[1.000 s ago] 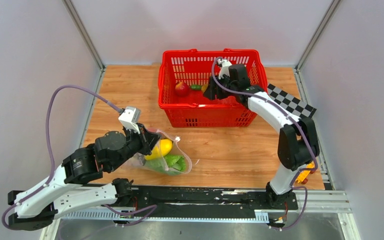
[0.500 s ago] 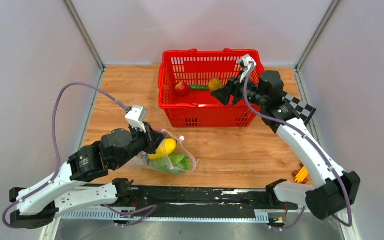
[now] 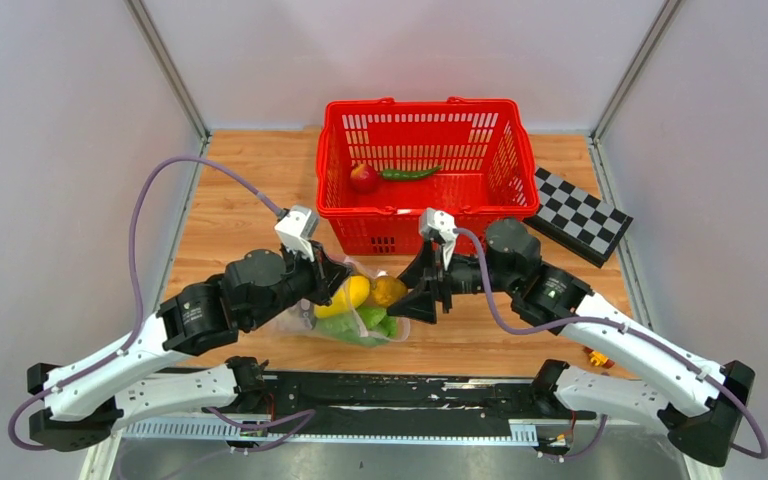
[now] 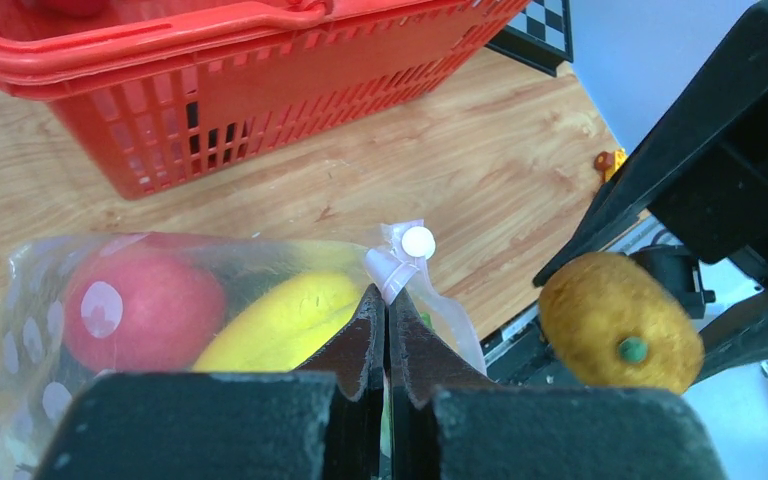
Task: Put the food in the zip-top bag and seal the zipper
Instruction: Place the fake fruit in the zipper food storage bag.
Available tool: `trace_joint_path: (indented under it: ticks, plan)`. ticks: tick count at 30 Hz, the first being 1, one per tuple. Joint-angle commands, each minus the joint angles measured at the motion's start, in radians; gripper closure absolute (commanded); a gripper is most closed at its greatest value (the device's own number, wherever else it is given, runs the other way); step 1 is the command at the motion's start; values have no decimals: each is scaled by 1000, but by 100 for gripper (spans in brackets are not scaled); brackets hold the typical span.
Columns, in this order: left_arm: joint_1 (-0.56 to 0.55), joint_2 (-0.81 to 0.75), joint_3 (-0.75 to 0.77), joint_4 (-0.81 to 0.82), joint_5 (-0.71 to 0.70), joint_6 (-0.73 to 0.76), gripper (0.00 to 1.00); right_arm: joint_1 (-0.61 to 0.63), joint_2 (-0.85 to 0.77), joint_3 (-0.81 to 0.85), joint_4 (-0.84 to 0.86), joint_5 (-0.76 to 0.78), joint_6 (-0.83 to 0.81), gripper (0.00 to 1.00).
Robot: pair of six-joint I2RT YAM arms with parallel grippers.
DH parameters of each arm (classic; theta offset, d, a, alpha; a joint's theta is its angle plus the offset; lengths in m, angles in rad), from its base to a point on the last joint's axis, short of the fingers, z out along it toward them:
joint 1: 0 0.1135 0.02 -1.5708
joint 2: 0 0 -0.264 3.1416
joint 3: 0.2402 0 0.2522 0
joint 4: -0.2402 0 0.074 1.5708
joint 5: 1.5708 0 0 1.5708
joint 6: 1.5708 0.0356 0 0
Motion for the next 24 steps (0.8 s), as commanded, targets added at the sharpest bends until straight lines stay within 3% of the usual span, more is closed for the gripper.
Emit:
trace_joint_path:
  ticks: [1,9,15,24]
  plan:
    - [0,8,55,115,48,11,98,71,-12,-17,-26,211,11,61]
    - [0,17,60,157,89,-2,98,164,43,5,-146,462,23,60]
    - [0,6,54,190,108,-13,98,215,70,27,-160,499,25,59]
    - [0,0,54,256,111,-35,98,347,35,110,-161,570,-45,48]
